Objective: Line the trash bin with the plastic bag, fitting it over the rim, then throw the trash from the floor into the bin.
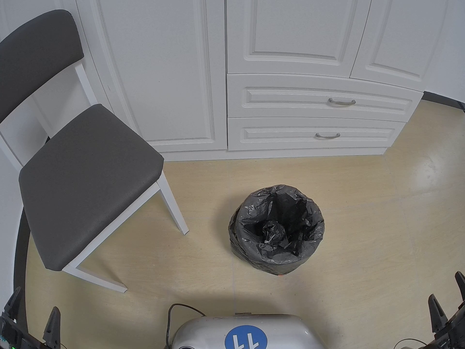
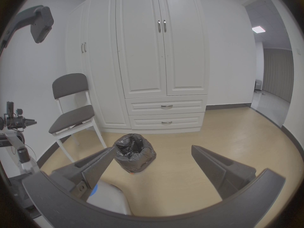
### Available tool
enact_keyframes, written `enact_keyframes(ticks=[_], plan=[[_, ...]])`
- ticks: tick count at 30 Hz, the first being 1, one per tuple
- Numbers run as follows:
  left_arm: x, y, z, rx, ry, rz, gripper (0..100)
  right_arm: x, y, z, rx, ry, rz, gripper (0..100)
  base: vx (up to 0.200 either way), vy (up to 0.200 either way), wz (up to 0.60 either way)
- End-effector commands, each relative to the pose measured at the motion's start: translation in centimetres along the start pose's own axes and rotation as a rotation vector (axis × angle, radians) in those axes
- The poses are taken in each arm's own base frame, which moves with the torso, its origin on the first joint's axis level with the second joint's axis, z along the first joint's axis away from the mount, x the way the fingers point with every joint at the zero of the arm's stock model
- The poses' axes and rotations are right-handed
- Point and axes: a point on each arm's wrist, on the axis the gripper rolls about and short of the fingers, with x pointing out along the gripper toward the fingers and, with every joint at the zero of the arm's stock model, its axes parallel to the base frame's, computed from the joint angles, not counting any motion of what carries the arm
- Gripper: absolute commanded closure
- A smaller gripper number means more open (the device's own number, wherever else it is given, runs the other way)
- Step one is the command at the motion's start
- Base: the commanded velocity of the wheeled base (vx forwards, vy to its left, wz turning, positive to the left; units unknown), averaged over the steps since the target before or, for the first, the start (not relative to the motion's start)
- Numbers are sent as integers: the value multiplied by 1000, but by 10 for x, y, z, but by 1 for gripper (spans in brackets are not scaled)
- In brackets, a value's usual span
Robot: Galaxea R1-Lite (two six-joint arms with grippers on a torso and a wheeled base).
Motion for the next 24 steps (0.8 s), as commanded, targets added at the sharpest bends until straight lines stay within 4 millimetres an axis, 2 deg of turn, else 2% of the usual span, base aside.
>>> enact_keyframes(ticks=[1, 7, 10, 24], plan=[[0, 0, -4, -10, -2, 3, 0, 0, -1, -5, -21, 5, -45, 0, 0, 0, 0], [0, 0, -4, -7, -2, 1, 0, 0, -1, -5, -1, 8, -36, 0, 0, 0, 0], [0, 0, -4, -7, -2, 1, 0, 0, 1, -5, 13, 6, 65, 0, 0, 0, 0], [0, 0, -4, -7, -2, 1, 0, 0, 1, -5, 19, 3, 65, 0, 0, 0, 0]])
